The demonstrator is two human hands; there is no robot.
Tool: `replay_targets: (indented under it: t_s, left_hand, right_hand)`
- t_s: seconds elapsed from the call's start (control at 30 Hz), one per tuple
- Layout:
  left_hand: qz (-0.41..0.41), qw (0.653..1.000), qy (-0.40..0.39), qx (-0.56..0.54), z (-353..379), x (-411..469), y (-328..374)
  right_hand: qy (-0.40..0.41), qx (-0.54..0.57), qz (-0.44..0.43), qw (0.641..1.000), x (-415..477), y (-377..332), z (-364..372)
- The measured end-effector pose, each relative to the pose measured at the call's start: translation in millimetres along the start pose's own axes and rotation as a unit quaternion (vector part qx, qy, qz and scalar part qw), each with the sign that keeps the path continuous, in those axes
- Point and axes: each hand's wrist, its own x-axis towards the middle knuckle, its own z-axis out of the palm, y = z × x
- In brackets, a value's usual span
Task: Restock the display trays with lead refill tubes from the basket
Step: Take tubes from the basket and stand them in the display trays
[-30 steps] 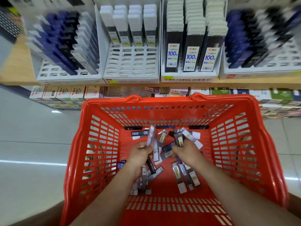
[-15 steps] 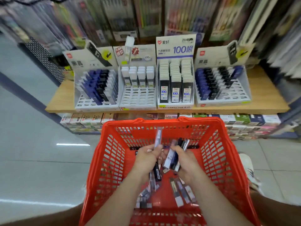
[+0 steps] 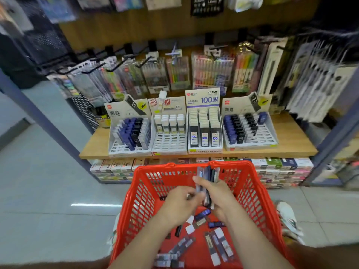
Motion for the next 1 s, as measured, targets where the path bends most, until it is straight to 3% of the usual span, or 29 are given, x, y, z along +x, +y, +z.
replay_targets:
  t_s: [0.07, 0.13, 0.23, 0.37, 0.57, 0.73, 0.83, 0.93, 1.0]
  left_hand:
    - [0.001, 1.000, -0.002, -0.014, -10, -4, 13]
    - [-0.021, 0.992, 0.052, -0.115, -23, -7, 27]
    - [-0.058, 0.946, 0.158, -0.279, -47, -3, 34]
    - [-0.058, 0.882, 0.213, -0.417, -57, 4, 34]
    - [-0.057, 0.876, 0.266, -0.399, -46, 7, 39]
    - [-0.070, 0.845, 0.286, -0.447, -38, 9, 44]
    - [-0.075, 0.852, 0.259, -0.449, -37, 11, 41]
    - [-0.061, 0.896, 0.197, -0.394, -45, 12, 37]
    - [-0.033, 0.941, 0.153, -0.299, -56, 10, 34]
  right_hand:
    - [-0.017, 0.025, -0.001, 1.000, -5, -4, -2]
    - [-0.034, 0.058, -0.004, 0.998, -9, -11, -5]
    - [-0.082, 0.072, -0.007, 0.994, -21, -20, -5]
    - [-0.156, 0.003, -0.014, 0.988, -41, -21, 15]
    - [-0.185, -0.042, -0.024, 0.982, -53, -13, 28]
    - [-0.192, -0.072, -0.016, 0.979, -53, -16, 26]
    - [-0.190, -0.096, -0.030, 0.977, -51, -16, 22]
    - [-0.179, -0.112, -0.059, 0.976, -48, -18, 18]
    - [-0.162, -0.135, -0.085, 0.974, -44, -21, 13]
